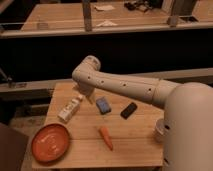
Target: Place the bottle in the ceramic bowl
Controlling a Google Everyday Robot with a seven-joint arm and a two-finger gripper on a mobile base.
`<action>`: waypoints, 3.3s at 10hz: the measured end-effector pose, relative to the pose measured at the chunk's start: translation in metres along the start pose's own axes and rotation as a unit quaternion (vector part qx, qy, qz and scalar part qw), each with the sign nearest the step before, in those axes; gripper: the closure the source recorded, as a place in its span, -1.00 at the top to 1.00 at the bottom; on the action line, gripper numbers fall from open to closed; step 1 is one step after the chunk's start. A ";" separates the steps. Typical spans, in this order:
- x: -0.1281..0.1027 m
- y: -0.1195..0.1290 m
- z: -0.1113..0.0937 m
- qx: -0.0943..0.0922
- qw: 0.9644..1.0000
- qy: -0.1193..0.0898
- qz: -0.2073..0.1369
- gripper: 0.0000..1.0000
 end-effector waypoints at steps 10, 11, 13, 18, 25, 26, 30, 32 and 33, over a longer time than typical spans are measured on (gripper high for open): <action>-0.016 -0.015 0.044 -0.004 0.998 -0.028 -0.049 0.60; -0.017 -0.016 0.046 -0.004 0.998 -0.030 -0.052 0.60; -0.021 -0.019 0.053 -0.006 0.998 -0.036 -0.060 0.60; -0.029 -0.023 0.074 -0.009 0.995 -0.051 -0.079 0.60; -0.035 -0.022 0.101 -0.013 0.993 -0.071 -0.093 0.60; -0.036 -0.022 0.103 -0.013 0.993 -0.072 -0.094 0.60; -0.038 -0.025 0.112 -0.014 0.992 -0.076 -0.101 0.60; -0.039 -0.026 0.116 -0.015 0.991 -0.078 -0.104 0.60; -0.040 -0.027 0.119 -0.016 0.991 -0.080 -0.106 0.60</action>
